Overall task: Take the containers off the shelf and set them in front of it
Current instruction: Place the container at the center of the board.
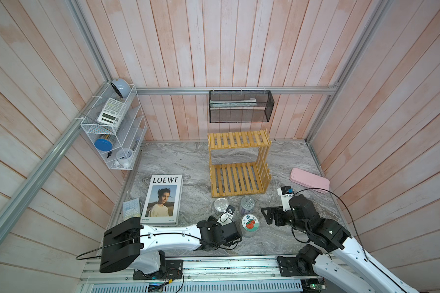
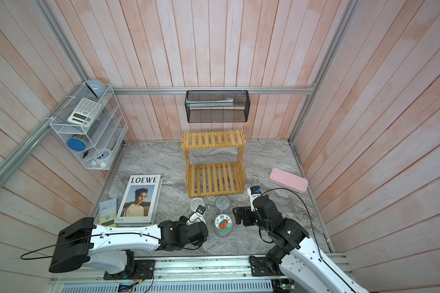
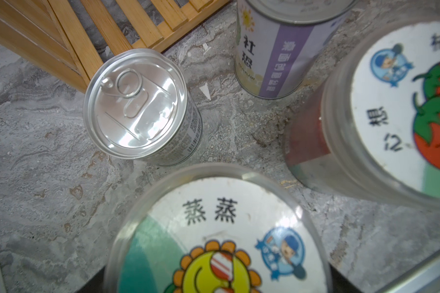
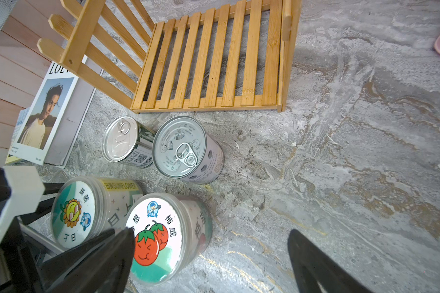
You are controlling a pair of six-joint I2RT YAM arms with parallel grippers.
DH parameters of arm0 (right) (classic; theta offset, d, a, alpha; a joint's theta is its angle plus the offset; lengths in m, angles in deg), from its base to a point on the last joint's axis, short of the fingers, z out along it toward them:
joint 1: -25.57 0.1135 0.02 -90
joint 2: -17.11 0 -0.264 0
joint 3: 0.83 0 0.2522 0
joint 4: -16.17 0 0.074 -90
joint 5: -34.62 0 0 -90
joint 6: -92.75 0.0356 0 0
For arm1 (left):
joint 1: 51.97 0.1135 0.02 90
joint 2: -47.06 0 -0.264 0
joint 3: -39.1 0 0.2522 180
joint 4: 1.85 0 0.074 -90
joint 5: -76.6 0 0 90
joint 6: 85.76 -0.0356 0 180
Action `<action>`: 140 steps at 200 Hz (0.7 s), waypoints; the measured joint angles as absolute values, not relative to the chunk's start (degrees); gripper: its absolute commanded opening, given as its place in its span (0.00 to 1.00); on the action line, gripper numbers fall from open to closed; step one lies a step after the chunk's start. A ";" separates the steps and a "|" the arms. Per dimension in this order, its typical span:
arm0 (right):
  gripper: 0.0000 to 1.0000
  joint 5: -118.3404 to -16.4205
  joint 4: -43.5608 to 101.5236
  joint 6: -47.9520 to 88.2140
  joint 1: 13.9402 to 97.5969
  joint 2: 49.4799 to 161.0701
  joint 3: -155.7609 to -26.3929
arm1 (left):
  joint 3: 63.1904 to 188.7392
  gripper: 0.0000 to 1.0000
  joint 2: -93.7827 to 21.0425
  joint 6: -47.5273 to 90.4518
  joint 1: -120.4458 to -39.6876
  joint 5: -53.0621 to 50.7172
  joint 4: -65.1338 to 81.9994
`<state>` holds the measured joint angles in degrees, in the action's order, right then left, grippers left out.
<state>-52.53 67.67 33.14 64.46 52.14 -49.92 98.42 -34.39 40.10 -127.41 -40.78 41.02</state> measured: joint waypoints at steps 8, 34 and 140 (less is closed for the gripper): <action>0.98 -52.53 67.67 33.14 64.46 52.14 -49.92 | 98.38 0.98 -34.39 40.16 -127.41 -40.82 41.02; 0.98 -52.59 67.67 33.14 64.42 52.14 -49.92 | 98.33 1.00 -34.37 40.64 -127.39 -41.19 40.84; 0.98 -52.75 67.32 33.09 63.74 52.62 -49.92 | 101.55 1.00 -26.54 39.81 -127.43 -45.32 46.24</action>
<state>-52.75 67.32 33.09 63.74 52.62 -49.92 101.55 -26.54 39.81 -127.43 -45.32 46.24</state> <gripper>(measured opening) 0.979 0.997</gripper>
